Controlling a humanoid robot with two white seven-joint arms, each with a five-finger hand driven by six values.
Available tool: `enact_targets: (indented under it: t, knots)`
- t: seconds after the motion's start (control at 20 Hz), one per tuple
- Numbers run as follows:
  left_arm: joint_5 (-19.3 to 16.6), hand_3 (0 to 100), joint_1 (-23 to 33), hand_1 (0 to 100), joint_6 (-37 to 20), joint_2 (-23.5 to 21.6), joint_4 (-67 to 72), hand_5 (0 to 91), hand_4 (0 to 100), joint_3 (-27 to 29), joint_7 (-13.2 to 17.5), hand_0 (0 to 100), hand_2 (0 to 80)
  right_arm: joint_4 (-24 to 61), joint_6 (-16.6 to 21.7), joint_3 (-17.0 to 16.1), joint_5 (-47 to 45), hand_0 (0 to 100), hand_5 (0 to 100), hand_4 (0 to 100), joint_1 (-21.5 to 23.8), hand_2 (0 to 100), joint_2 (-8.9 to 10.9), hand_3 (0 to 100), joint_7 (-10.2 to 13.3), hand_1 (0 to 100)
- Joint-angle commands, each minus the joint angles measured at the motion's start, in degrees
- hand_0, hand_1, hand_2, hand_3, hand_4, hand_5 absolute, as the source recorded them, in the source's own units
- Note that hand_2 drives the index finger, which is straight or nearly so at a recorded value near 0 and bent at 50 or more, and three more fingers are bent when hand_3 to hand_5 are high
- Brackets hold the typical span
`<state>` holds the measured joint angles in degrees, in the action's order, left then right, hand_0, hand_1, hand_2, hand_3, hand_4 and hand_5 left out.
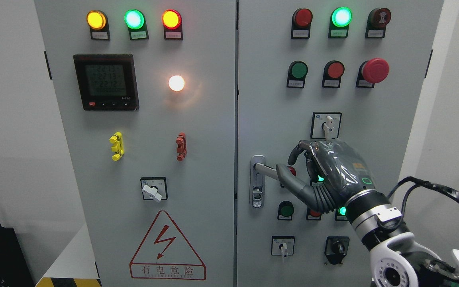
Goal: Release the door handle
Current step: 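Hold the silver handle steady with the right hand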
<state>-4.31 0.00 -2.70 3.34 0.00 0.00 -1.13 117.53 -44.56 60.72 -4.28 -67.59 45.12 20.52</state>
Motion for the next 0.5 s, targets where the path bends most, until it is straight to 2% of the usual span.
enact_targets:
  t: [0.0, 0.45]
  knots:
    - [0.0, 0, -0.2, 39, 0.0, 0.0, 0.5, 0.0, 0, 0.1, 0.0, 12, 0.0, -1.0, 0.9, 0.1, -0.1, 45, 100, 100, 0.3, 51, 0.15, 100, 0.0, 24]
    - [0.0, 0, -0.2, 39, 0.0, 0.0, 0.5, 0.0, 0, 0.1, 0.0, 12, 0.0, -2.5, 3.2, -0.1, -1.3, 45, 100, 100, 0.1, 51, 0.24, 100, 0.0, 25]
